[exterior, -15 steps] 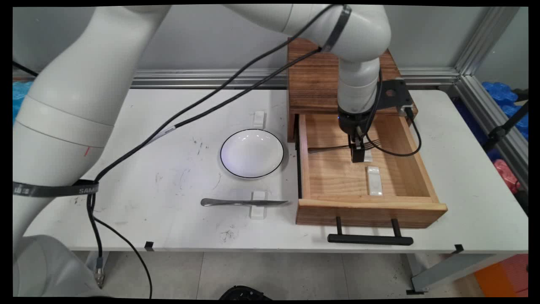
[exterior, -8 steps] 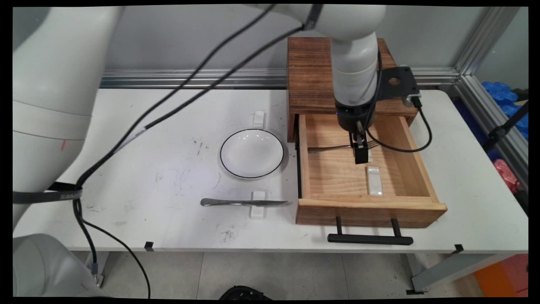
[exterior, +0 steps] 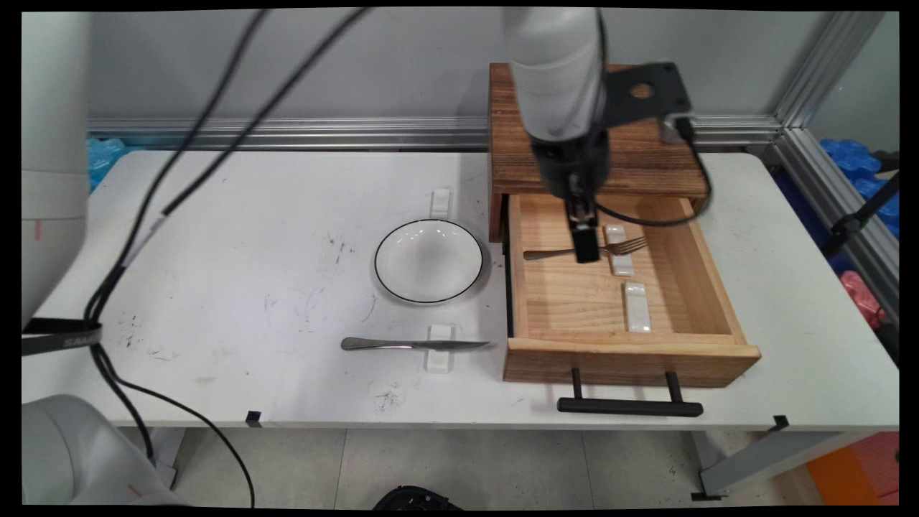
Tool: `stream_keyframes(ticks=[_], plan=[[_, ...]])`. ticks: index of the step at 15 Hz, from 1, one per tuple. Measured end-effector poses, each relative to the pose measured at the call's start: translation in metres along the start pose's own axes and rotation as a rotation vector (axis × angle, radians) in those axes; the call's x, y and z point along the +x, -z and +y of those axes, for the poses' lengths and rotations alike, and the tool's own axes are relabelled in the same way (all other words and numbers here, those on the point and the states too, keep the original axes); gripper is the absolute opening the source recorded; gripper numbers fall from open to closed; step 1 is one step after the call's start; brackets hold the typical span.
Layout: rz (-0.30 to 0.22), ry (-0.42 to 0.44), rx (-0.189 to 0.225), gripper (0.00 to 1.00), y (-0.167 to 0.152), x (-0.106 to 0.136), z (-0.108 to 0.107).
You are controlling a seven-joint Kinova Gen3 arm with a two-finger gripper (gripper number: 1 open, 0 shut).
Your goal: Pick up the knife from the right of the white plate
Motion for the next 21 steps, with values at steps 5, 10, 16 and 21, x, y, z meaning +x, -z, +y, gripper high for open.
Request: stream_keyframes(ticks=[5,10,16,21], plan=[[-0.008,-0.022,-0.041,1.0,0.046,-0.073,-0.001],[-0.005,-0.016,-0.08,1.0,0.07,-0.142,0.002],[0.011,-0.009,-0.101,1.0,0.065,-0.219,0.015],[0.022,-0.014,-0.121,1.0,0.043,-0.26,0.03]])
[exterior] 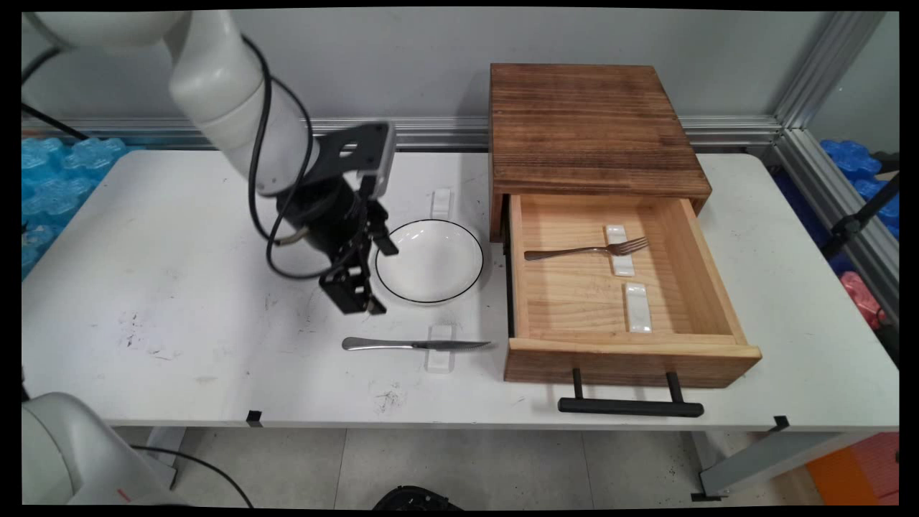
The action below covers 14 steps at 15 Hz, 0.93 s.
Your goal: Pick up the knife from the right of the white plate
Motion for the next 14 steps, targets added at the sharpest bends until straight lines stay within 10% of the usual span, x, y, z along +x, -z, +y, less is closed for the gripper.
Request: stream_keyframes(ticks=[14], plan=[[0.001,-0.01,-0.038,1.0,-0.076,-0.038,0.03]])
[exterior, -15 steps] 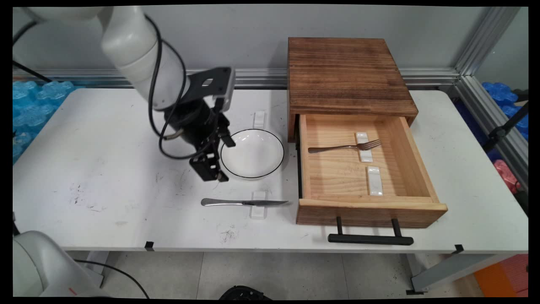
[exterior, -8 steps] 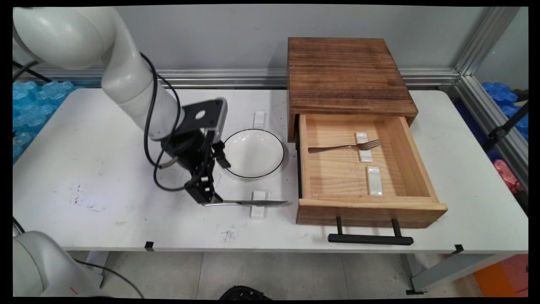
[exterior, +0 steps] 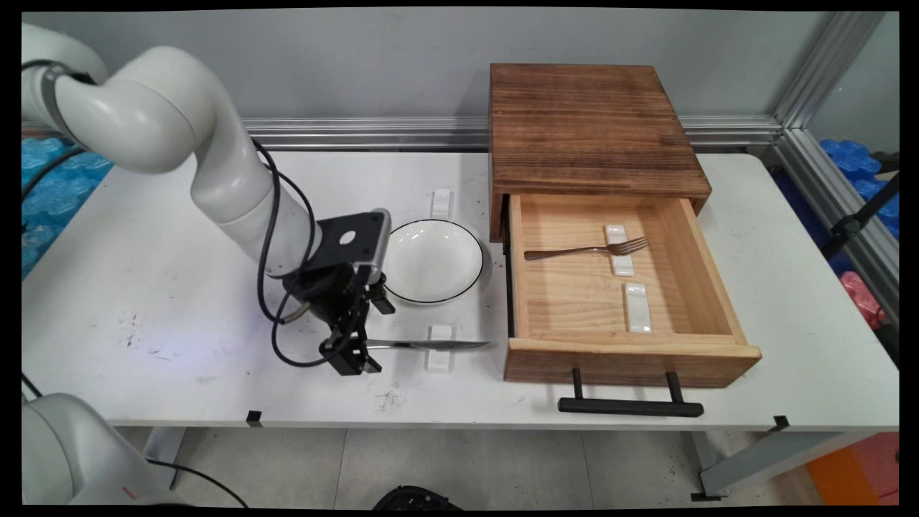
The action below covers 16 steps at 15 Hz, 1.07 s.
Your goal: Pick up the knife from the right of the white plate
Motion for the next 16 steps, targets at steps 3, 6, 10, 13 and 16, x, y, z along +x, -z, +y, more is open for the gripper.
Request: stream_keyframes(ticks=[3,6,10,13,16], plan=[[0.002,0.009,0.005,1.0,-0.011,0.0,0.001],[0.004,0.023,0.013,1.0,-0.021,0.0,0.001],[0.01,0.043,0.025,1.0,-0.032,0.002,0.0],[0.014,0.055,0.032,1.0,-0.038,0.003,-0.002],[0.014,0.061,0.036,1.0,-0.043,0.004,-0.002]])
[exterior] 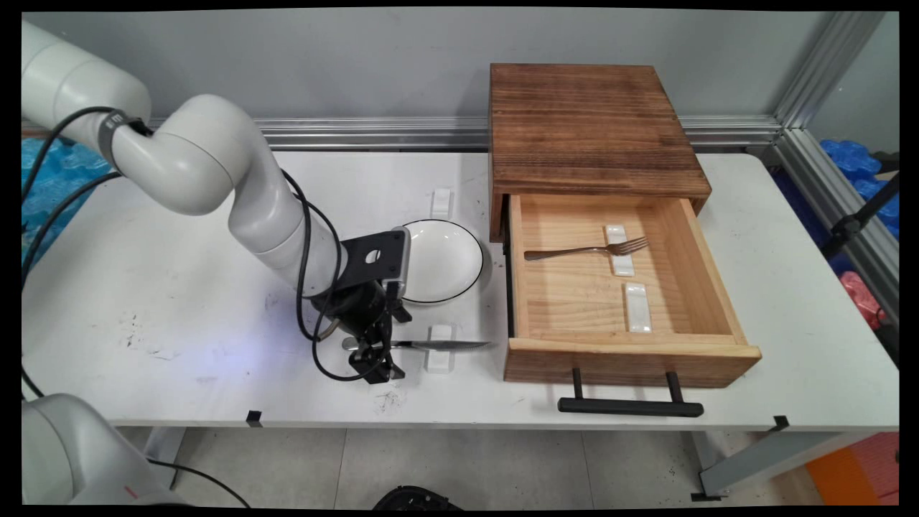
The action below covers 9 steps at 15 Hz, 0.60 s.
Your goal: Pick up the knife from the right of the white plate
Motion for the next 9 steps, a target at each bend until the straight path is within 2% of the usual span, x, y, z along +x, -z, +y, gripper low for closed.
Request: stream_keyframes(ticks=[3,4,9], plan=[[-0.001,0.005,0.005,1.0,-0.0046,0.0011,-0.0002],[-0.001,0.006,0.007,0.0,-0.0057,0.0015,-0.0004],[-0.011,0.01,0.022,0.0,-0.0092,0.0006,-0.0022]])
